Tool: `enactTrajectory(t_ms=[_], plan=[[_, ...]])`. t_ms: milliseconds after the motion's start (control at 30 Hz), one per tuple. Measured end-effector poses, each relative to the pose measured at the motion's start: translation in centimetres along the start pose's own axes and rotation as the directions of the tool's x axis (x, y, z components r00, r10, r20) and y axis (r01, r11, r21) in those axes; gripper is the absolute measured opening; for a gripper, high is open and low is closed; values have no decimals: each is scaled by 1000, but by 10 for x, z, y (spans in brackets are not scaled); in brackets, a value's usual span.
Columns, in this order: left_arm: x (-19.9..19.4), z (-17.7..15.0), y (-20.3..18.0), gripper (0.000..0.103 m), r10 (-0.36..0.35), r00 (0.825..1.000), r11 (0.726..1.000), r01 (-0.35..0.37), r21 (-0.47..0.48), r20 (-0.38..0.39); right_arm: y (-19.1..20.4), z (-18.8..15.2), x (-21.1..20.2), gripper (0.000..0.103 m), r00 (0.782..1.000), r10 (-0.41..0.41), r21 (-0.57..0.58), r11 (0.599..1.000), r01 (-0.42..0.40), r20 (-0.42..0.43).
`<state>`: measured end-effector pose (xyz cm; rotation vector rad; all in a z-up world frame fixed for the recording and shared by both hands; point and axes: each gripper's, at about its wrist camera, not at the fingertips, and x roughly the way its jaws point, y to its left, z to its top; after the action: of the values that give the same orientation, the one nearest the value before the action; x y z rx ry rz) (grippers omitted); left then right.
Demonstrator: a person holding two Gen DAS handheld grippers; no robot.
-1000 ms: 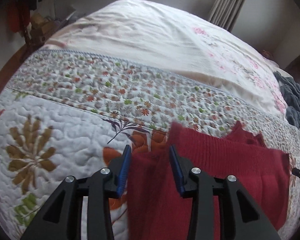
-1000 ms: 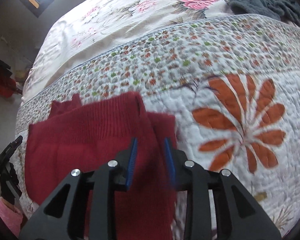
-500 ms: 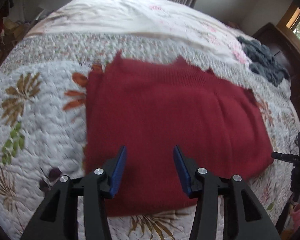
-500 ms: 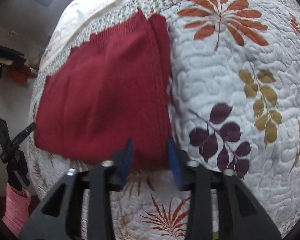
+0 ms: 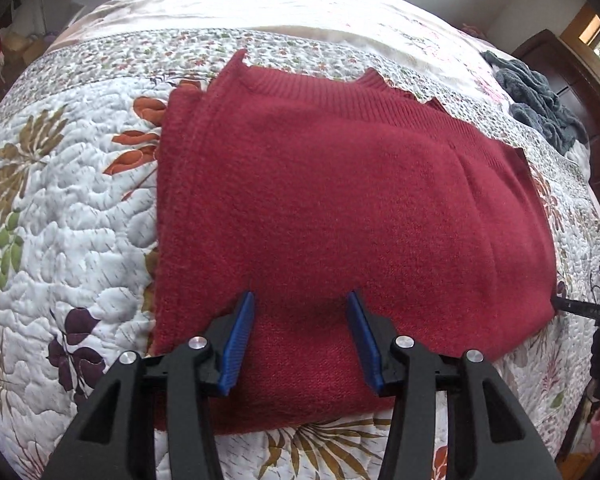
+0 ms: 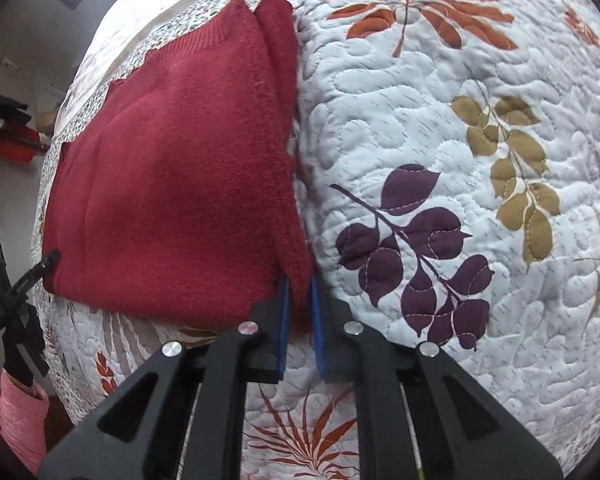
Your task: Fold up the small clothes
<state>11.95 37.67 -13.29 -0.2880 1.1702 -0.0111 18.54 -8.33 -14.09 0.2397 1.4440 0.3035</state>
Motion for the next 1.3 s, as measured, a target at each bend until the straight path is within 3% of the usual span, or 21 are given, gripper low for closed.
enactTrajectory(t_ms=[200, 267, 433, 900, 967, 1067, 1300], plan=[[-17, 16, -15, 49, -13, 999, 1000, 14, -10, 32, -2, 20, -32, 23, 992, 109, 18, 994, -110, 62], [-21, 26, -28, 54, -20, 998, 1000, 20, 3, 52, -3, 30, -36, 39, 988, 132, 32, 990, -135, 75], [-7, 50, -53, 55, -33, 997, 999, 32, 16, 64, -10, 59, -25, 42, 983, 172, 69, 982, -177, 68], [32, 51, -44, 55, -9, 1000, 1000, 9, 0, 14, -24, 78, 21, 40, 963, 268, 137, 953, -270, 32], [33, 51, -43, 55, -10, 1000, 1000, 10, -1, 12, -23, 79, 23, 29, 959, 280, 137, 949, -282, 34], [35, 51, -42, 55, -14, 1000, 1000, 14, -7, 11, -20, 79, 23, 22, 960, 275, 136, 951, -279, 44], [37, 49, -40, 56, -18, 1000, 1000, 19, -7, 15, -17, 77, 25, 17, 968, 244, 136, 959, -250, 56]])
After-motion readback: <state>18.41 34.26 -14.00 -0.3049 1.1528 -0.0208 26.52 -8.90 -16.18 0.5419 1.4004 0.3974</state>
